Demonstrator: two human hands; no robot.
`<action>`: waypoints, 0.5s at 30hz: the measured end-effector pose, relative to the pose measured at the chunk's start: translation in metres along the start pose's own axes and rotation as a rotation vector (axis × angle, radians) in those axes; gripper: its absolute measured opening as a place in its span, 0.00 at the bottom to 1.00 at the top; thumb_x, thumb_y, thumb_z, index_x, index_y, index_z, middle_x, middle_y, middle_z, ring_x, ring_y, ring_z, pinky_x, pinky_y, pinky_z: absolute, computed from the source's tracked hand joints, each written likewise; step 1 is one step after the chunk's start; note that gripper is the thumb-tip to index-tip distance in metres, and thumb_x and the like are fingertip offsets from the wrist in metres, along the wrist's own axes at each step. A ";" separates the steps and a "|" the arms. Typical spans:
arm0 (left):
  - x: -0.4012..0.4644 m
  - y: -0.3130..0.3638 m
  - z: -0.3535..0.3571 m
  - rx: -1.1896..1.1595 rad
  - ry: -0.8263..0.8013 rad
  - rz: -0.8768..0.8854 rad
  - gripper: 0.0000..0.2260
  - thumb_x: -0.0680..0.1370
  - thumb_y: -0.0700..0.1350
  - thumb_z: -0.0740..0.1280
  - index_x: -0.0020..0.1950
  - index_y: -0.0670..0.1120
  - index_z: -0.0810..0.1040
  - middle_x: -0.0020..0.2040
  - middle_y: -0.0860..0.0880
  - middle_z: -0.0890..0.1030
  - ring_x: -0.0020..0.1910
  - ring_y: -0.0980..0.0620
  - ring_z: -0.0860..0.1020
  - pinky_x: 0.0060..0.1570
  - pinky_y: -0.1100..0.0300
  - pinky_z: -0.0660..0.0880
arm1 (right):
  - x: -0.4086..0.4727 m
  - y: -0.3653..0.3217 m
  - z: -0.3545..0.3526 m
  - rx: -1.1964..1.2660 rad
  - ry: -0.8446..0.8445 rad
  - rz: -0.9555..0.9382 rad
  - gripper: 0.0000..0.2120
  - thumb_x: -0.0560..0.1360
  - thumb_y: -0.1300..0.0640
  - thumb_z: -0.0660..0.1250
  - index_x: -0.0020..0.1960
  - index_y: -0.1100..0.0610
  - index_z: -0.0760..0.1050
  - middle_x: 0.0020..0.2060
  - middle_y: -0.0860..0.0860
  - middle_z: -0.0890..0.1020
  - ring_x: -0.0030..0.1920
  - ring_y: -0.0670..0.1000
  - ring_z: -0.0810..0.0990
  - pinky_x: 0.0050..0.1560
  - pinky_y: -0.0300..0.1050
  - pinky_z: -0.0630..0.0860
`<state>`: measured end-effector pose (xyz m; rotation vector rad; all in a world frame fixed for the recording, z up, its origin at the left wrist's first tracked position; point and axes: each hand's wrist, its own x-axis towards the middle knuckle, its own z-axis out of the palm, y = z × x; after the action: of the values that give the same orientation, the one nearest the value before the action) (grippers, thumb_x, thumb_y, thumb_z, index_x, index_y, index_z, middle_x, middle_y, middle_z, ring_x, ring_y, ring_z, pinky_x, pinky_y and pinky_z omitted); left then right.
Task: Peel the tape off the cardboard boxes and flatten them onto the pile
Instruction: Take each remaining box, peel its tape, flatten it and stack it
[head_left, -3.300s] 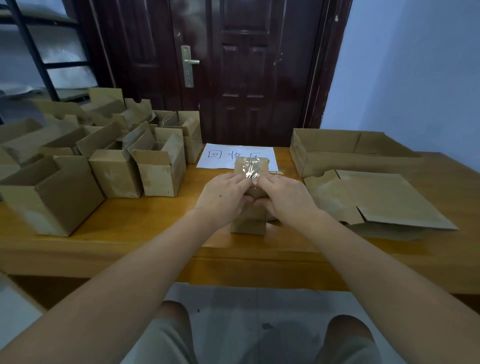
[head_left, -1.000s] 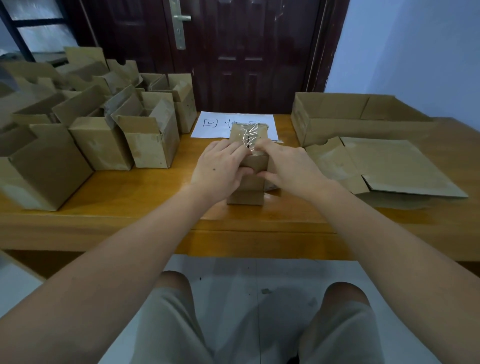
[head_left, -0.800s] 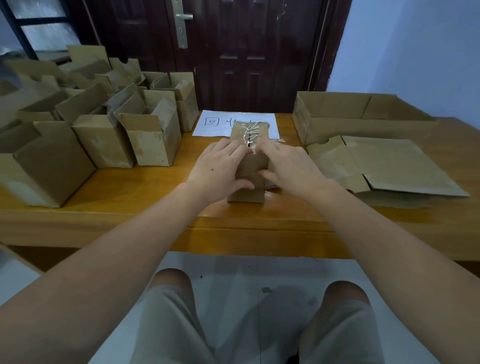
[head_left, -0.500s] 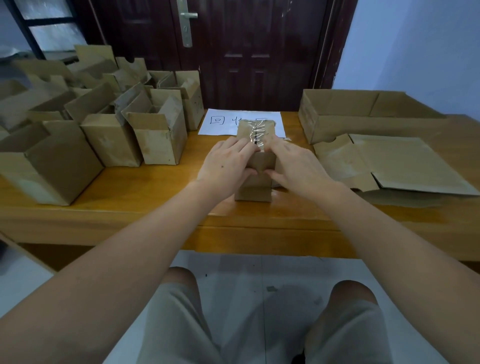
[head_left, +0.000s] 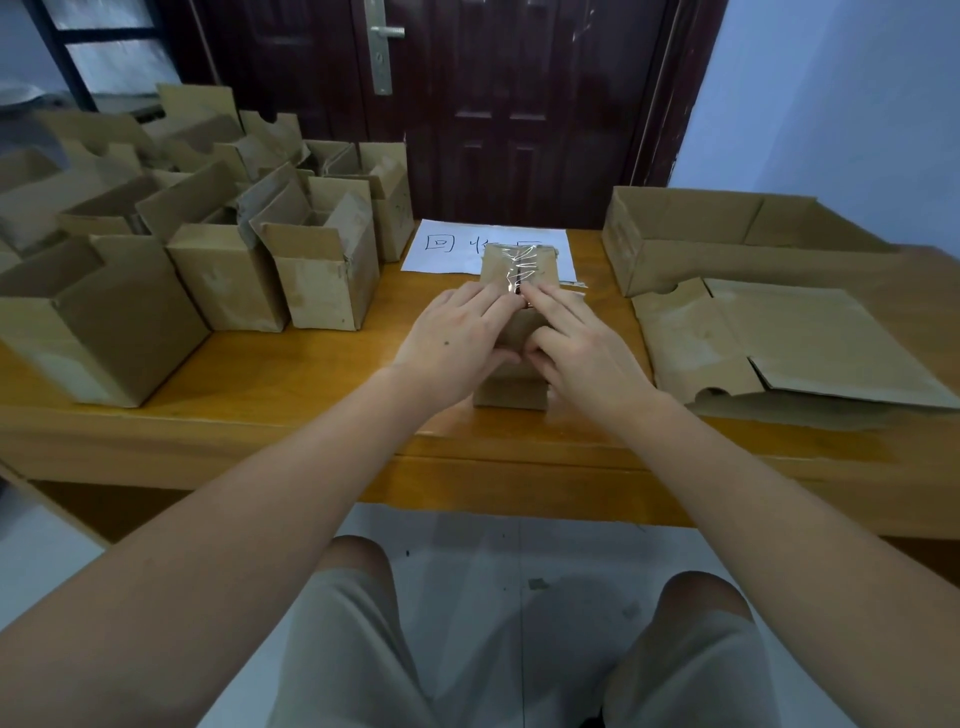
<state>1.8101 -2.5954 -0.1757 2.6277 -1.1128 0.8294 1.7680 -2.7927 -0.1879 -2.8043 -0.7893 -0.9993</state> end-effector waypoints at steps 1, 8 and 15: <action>-0.001 0.000 0.000 -0.004 -0.014 -0.001 0.28 0.77 0.55 0.73 0.74 0.47 0.71 0.70 0.47 0.77 0.70 0.46 0.72 0.70 0.51 0.69 | -0.001 0.000 0.001 -0.025 -0.007 -0.006 0.08 0.81 0.59 0.67 0.51 0.62 0.82 0.74 0.61 0.71 0.77 0.59 0.65 0.77 0.53 0.64; -0.011 -0.006 0.004 0.006 0.008 0.108 0.10 0.77 0.44 0.73 0.56 0.46 0.76 0.76 0.39 0.70 0.79 0.40 0.64 0.74 0.51 0.66 | 0.002 0.004 0.006 -0.172 -0.099 -0.004 0.08 0.82 0.59 0.66 0.57 0.62 0.79 0.78 0.62 0.63 0.80 0.59 0.59 0.73 0.57 0.70; -0.008 -0.008 0.010 0.036 0.025 0.116 0.05 0.81 0.45 0.68 0.52 0.45 0.83 0.76 0.40 0.71 0.78 0.41 0.65 0.71 0.49 0.72 | 0.003 0.000 0.001 -0.125 -0.033 0.001 0.09 0.80 0.58 0.68 0.56 0.64 0.80 0.73 0.64 0.71 0.76 0.62 0.66 0.75 0.58 0.68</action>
<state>1.8157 -2.5884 -0.1879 2.5946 -1.2648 0.9108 1.7707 -2.7906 -0.1867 -2.9323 -0.7548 -1.0400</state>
